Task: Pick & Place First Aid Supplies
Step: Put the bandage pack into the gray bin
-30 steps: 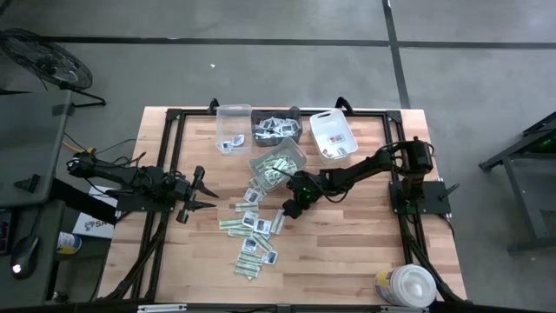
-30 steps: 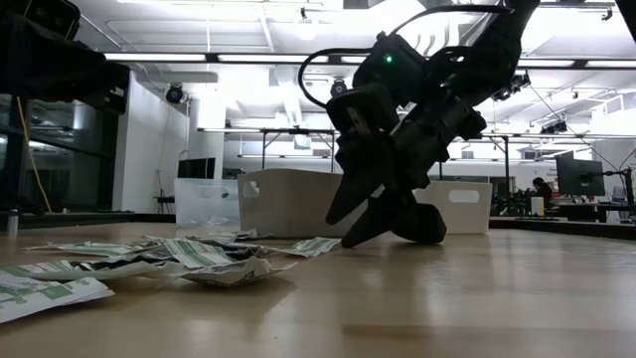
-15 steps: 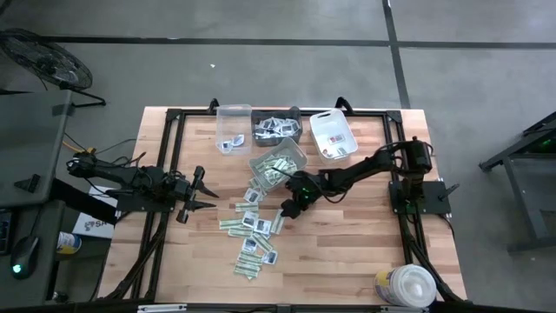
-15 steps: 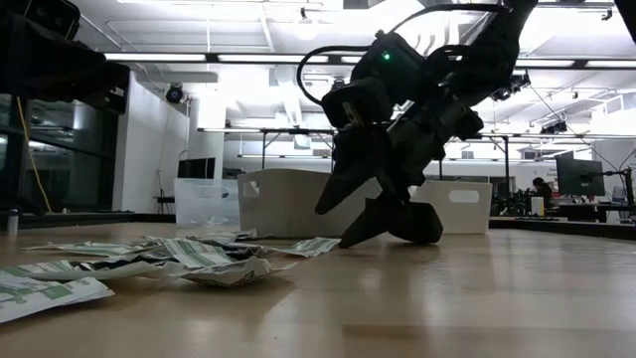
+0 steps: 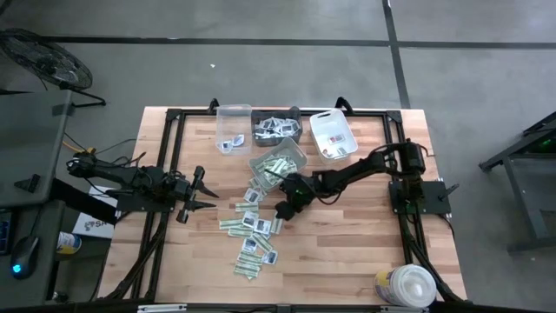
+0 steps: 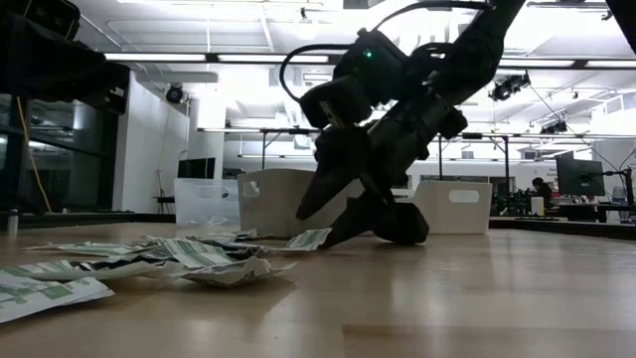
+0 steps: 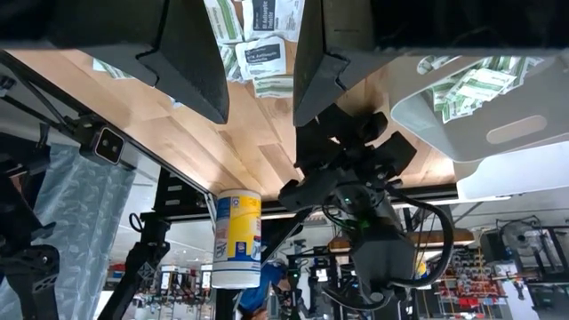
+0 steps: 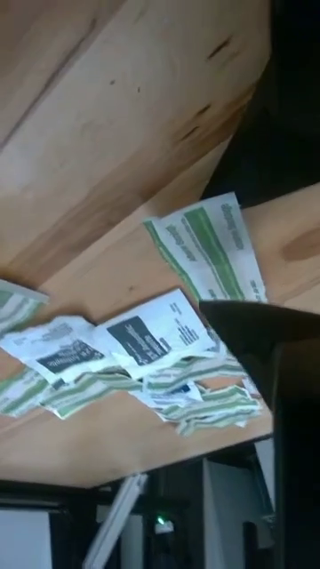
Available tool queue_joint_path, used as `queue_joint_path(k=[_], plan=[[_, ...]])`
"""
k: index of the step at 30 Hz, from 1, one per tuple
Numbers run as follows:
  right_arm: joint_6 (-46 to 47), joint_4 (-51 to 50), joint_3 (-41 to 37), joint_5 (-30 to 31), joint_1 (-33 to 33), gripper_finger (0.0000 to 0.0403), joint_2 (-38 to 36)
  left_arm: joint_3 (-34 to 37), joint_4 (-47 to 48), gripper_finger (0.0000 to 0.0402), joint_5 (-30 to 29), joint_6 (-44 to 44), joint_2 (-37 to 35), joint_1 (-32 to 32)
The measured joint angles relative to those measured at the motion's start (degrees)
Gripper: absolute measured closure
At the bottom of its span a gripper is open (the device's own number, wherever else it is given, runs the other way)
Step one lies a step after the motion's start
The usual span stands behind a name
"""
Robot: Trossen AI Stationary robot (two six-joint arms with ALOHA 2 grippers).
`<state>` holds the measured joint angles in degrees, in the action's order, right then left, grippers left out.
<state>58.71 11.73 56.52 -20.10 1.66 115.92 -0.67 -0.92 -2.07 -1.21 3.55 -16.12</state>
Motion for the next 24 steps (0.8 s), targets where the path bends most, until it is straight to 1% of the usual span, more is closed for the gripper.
queue_joint_path(k=[5,9,10,16,19,21,24], plan=[[1.4,-1.0,0.1,3.2,0.4,0.0315,0.1,0.0,0.0,0.0273,0.0,0.0,0.0,0.0],[0.2,-0.9,0.0,3.6,0.4,0.0385,0.1,0.0,0.0,0.0273,0.0,0.0,0.0,0.0],[-0.5,-0.5,0.0,3.4,0.4,0.0393,0.0,0.0,0.0,0.0273,0.0,0.0,0.0,0.0],[-2.3,1.1,-0.1,1.0,0.7,0.0401,-1.1,0.0,0.0,0.0273,0.0,0.0,0.0,0.0],[-4.9,0.1,-0.5,1.9,0.9,0.0401,-3.6,0.0,0.0,0.0273,0.0,0.0,0.0,0.0],[-6.3,-1.0,-0.7,2.9,0.9,0.0401,-6.6,0.0,0.0,0.0273,0.0,0.0,0.0,0.0],[-8.4,0.2,-0.2,5.8,0.6,0.0402,-12.7,0.0,0.0,0.0273,0.0,0.0,0.0,0.0]])
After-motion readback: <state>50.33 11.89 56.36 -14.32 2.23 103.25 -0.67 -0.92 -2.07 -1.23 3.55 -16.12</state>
